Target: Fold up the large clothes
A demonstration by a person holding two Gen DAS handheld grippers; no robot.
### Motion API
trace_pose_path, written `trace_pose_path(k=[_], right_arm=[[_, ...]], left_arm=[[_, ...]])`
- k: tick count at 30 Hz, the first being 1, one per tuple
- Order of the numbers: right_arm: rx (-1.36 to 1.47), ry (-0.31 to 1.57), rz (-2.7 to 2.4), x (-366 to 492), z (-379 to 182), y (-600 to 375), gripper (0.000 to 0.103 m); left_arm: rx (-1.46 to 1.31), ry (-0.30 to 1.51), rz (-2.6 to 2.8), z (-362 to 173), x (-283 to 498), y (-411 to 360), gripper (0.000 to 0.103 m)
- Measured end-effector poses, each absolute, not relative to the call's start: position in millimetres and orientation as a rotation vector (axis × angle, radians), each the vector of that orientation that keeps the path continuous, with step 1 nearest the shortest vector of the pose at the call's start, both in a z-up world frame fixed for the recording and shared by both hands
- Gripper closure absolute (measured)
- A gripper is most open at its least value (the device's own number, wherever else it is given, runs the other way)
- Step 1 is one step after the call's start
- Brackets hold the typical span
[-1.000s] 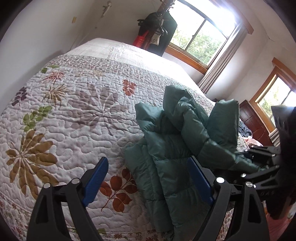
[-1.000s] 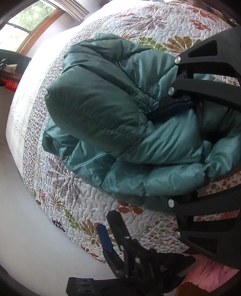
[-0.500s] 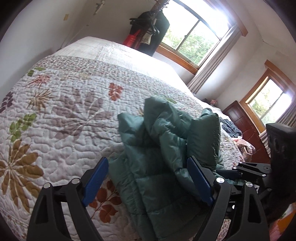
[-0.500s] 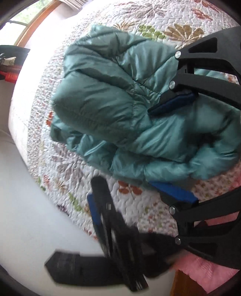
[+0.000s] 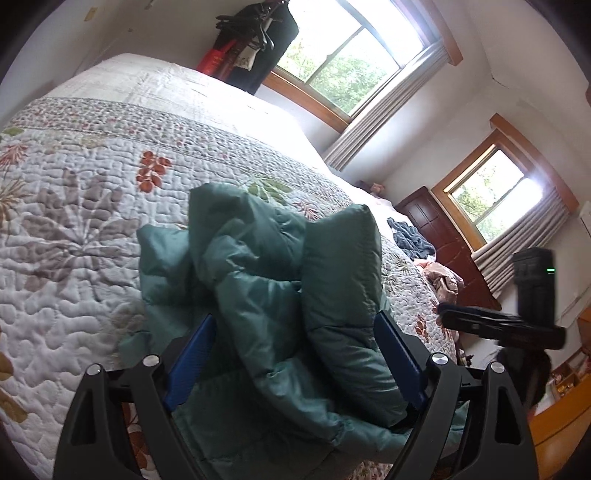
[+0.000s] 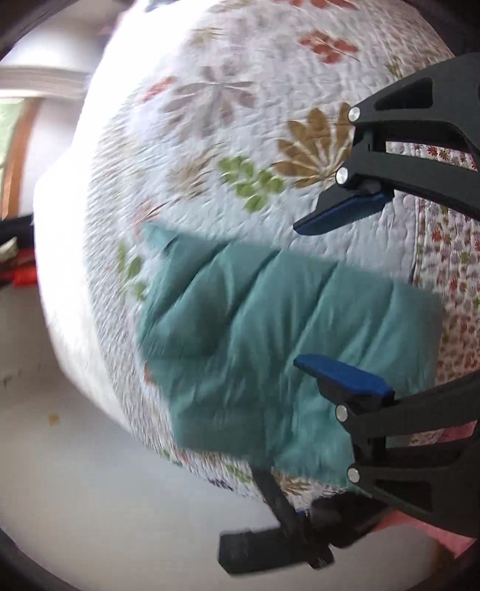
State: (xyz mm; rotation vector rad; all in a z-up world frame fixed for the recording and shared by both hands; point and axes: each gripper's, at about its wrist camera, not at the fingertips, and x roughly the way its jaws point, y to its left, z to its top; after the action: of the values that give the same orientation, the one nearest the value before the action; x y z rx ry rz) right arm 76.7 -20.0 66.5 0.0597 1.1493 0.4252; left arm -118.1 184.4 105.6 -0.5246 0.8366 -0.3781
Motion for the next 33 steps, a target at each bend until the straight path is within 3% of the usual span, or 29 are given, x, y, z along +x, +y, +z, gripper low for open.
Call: trace_pose_path(k=[6,13,16,18,21,24,28,33], right_arm=[[0.117,1.224,0.459,84,23,-24,0.037],[0.108,1.22,0.523,81,12,-7,0.038],[0.094,1.213,0.542,78,12,-1,0.038],[0.079,1.206,0.552,73,12,4,0.038],[0.064,1.19,0.562,68,17,6,0.038],[0.086,1.177,0.587,65,23,4,0.038],[0.063,1.151,0.599,59,31,4,0.037],[0.013,1.143,0.632,47,35,20,0.037]], left_arm=[[-0.468,0.846,-0.4,115,-101,160,0.015],[-0.383,0.919,-0.389,116,-75,130,0.015],[-0.363,0.951,-0.373,111,-68,123,0.031],[-0.362,0.955,-0.37,110,-68,121,0.05],[-0.369,0.926,-0.384,114,-73,124,0.071],[-0.352,0.849,-0.424,127,-90,126,0.08],[-0.323,0.728,-0.478,143,-124,139,0.081],[-0.457,0.696,-0.437,124,-147,183,0.081]])
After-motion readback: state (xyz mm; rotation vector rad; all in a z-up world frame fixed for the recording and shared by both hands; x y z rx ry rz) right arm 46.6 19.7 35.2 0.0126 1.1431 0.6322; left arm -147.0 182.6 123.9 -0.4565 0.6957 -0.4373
